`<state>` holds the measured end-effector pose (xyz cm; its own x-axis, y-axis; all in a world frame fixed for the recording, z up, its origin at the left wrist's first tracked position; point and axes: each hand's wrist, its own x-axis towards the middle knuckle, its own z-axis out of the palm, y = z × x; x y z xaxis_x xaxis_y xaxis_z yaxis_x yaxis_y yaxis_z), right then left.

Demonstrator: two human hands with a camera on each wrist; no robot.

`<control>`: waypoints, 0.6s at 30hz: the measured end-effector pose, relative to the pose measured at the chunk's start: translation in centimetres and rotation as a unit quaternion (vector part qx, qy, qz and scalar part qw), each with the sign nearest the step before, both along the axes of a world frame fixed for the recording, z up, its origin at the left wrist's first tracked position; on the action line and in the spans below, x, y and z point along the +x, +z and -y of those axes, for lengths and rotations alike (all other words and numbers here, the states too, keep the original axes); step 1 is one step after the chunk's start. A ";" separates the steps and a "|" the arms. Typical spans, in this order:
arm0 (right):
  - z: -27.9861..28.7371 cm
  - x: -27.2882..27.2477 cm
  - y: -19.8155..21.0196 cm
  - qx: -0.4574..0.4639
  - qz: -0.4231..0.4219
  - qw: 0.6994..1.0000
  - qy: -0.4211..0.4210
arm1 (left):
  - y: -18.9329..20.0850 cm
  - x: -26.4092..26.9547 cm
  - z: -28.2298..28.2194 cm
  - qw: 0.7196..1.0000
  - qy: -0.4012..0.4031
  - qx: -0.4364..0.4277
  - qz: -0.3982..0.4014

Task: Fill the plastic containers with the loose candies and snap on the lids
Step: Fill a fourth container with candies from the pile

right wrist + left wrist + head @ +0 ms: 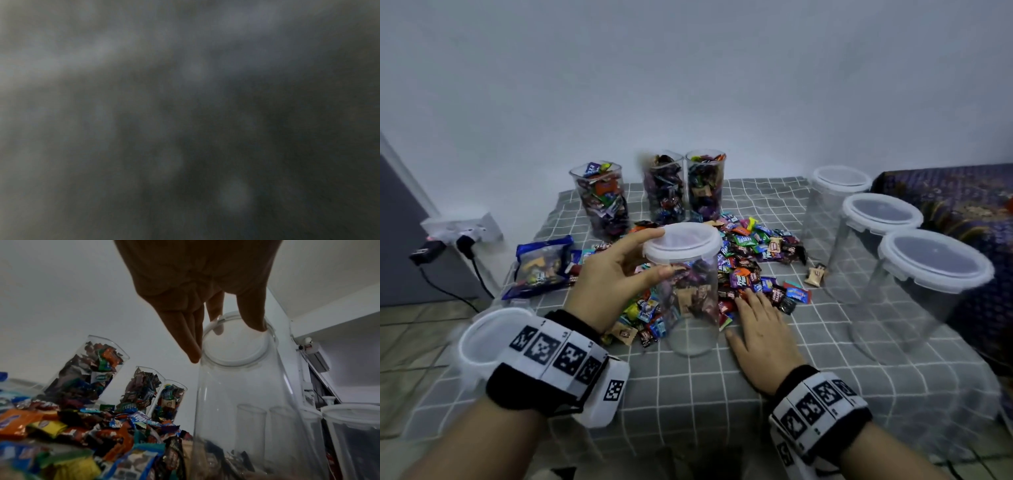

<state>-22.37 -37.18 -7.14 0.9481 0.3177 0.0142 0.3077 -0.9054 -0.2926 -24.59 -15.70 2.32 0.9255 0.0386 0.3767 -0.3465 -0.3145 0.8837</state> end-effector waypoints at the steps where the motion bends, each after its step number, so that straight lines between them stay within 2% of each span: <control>1: 0.0 -0.1 0.2 0.001 -0.001 1.000 -0.002 | 0.0 -0.1 0.0 1.000 -0.006 0.009 0.000; 5: 0.4 -0.2 0.7 0.033 -0.005 0.999 -0.007 | 0.2 -0.4 -0.3 0.998 -0.040 0.035 -0.020; 9: 0.8 -0.3 3.0 0.181 0.032 0.983 -0.013 | 0.5 -0.9 -0.8 0.995 -0.077 -0.004 -0.056; 11: 0.8 -0.3 5.0 0.248 0.048 0.967 -0.020 | 0.6 -1.0 -0.8 0.996 -0.058 -0.025 -0.062; 14: 0.1 -0.2 8.2 0.317 0.089 0.944 -0.016 | 0.7 -0.8 -0.5 0.996 0.013 -0.017 -0.082; 18: -1.7 0.5 11.0 0.323 0.092 0.942 0.011 | 0.6 -0.3 0.4 0.992 0.055 -0.036 -0.108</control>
